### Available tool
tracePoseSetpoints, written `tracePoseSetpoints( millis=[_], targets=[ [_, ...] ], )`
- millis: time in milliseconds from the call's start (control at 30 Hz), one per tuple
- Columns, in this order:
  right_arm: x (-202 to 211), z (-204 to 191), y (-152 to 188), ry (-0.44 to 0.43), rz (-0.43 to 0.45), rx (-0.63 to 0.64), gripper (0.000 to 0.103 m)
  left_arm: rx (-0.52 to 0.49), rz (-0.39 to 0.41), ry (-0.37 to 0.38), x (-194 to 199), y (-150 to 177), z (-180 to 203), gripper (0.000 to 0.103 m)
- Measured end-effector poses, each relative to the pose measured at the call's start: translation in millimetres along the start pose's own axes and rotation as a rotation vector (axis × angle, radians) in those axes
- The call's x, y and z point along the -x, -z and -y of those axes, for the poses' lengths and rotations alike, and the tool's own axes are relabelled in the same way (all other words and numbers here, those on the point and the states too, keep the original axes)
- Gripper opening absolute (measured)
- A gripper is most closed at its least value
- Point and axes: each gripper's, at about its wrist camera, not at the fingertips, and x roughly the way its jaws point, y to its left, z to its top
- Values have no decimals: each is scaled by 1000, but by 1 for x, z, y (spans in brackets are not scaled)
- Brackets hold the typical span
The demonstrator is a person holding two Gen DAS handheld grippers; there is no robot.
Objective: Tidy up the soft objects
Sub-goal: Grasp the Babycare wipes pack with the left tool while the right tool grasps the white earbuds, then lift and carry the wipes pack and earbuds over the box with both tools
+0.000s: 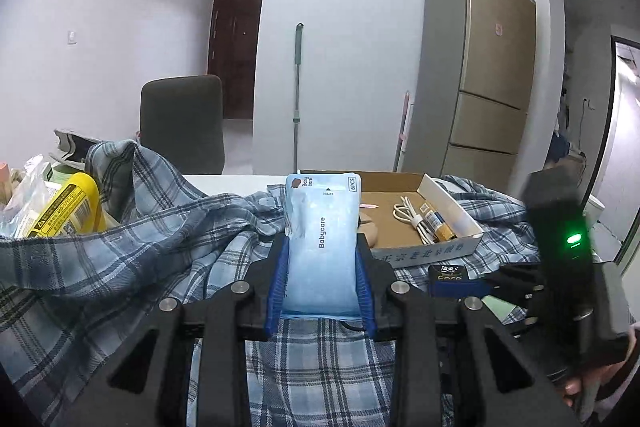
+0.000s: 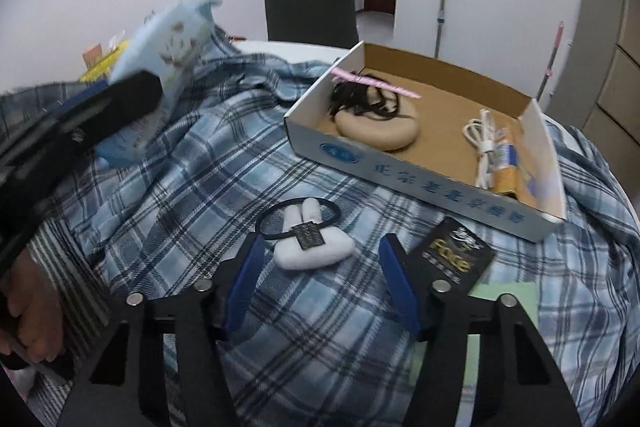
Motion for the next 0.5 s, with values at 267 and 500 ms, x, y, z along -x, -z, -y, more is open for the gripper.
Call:
tracePoseSetpoints(
  millis=[267,500],
  targets=[
    [-10,-1,6,-27,4,13,33,-6,4,0,1,0,2,33],
    [19,-3,13,35,88,45,26,-4,21,3,3,-1,3,33]
  ],
)
